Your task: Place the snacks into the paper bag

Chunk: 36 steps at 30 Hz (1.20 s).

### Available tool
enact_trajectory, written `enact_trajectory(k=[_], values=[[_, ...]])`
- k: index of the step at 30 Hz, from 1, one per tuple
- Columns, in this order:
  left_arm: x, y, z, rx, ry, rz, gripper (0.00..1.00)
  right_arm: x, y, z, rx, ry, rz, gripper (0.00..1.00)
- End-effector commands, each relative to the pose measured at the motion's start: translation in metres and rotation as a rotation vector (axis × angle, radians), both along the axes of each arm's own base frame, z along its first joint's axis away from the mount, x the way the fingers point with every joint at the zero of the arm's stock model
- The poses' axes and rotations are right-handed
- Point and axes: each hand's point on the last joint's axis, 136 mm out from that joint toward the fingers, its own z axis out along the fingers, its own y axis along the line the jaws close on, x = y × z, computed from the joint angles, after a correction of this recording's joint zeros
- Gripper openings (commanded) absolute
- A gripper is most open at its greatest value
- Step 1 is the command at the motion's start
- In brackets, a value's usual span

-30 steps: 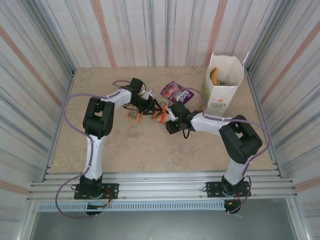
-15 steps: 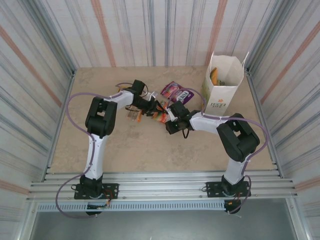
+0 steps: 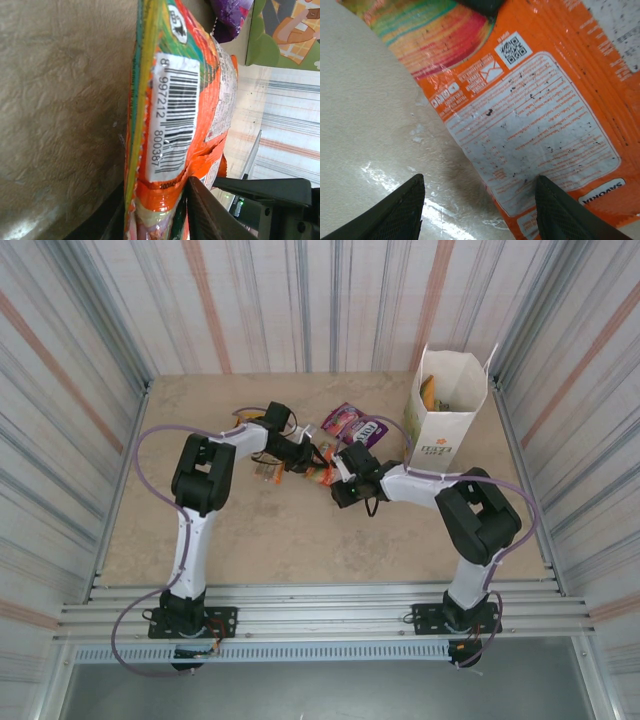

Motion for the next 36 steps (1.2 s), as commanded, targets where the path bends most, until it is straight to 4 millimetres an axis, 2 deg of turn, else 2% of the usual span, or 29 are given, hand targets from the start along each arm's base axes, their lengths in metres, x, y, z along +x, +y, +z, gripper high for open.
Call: enact_trajectory(k=[1,8,14,18,19,20,25,30,34,36], values=[[-0.007,-0.006,0.023,-0.038,-0.031,-0.026,0.29,0.005,0.001,0.025,0.049,-0.073,0.008,0.6],[-0.011,-0.004,0.038,-0.043,-0.067,-0.022,0.22,-0.001,-0.002,0.052,0.112,-0.144,0.0,0.6],[-0.017,0.0,0.048,-0.043,-0.099,-0.018,0.15,-0.007,-0.01,0.086,0.175,-0.23,-0.019,0.59],[-0.021,0.001,0.059,-0.056,-0.13,-0.014,0.14,-0.013,-0.016,0.11,0.213,-0.287,-0.022,0.59],[-0.022,0.002,0.056,-0.054,-0.126,-0.011,0.13,-0.014,-0.017,0.115,0.22,-0.298,-0.025,0.59],[-0.023,0.002,0.068,-0.064,-0.151,-0.008,0.13,-0.016,-0.02,0.12,0.228,-0.312,-0.03,0.59],[-0.029,0.001,0.084,-0.092,-0.197,-0.009,0.1,-0.022,-0.033,0.147,0.307,-0.365,-0.072,0.58],[-0.036,-0.001,0.11,-0.137,-0.269,-0.022,0.07,-0.026,-0.047,0.179,0.475,-0.404,-0.136,0.58],[-0.043,-0.003,0.139,-0.189,-0.345,-0.044,0.05,-0.034,-0.057,0.194,0.562,-0.394,-0.15,0.59],[-0.047,-0.003,0.153,-0.208,-0.387,-0.063,0.05,-0.038,-0.06,0.196,0.579,-0.368,-0.135,0.6]])
